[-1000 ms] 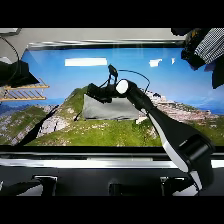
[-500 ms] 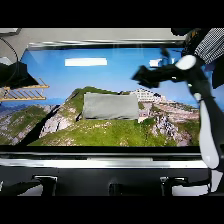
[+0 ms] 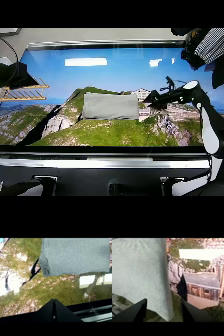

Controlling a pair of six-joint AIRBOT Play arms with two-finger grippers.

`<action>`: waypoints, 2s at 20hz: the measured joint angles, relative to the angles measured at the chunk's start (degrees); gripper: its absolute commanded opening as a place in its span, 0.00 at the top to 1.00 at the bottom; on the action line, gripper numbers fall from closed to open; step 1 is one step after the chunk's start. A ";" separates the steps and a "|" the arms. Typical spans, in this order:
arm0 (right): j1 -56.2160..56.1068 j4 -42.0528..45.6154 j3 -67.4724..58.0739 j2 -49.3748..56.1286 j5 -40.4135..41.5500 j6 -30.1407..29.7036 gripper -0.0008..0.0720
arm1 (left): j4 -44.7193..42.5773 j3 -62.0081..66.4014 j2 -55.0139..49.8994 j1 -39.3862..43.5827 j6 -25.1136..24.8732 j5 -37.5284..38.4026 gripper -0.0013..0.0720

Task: Fold the clothes and pants, and hang the long-sleeved shirts on hangers.

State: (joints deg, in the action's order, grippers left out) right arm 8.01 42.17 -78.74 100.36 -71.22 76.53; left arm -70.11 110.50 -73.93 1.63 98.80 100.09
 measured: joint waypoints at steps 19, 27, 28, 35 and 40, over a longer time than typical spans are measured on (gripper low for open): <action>-7.52 -2.29 1.09 4.79 8.22 -1.11 0.94 | -0.02 0.00 0.00 0.00 0.15 -0.61 0.96; -7.56 0.57 -12.15 3.50 4.57 6.38 0.95 | 0.00 0.00 0.00 0.00 0.20 -0.61 0.96; -7.54 2.03 -14.86 3.45 4.26 8.33 0.95 | 0.00 0.00 0.00 0.00 0.20 -0.61 0.96; -4.26 10.84 -30.23 3.39 3.74 20.04 0.95 | 0.00 0.00 0.00 0.00 0.20 -0.61 0.96; 4.24 12.15 -35.85 3.30 3.78 24.30 0.95 | 0.00 0.00 0.00 0.00 -0.26 -0.59 0.96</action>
State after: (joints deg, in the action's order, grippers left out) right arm 12.25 54.33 -114.59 103.66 -67.44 100.84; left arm -70.11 110.50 -73.93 1.63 98.54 99.50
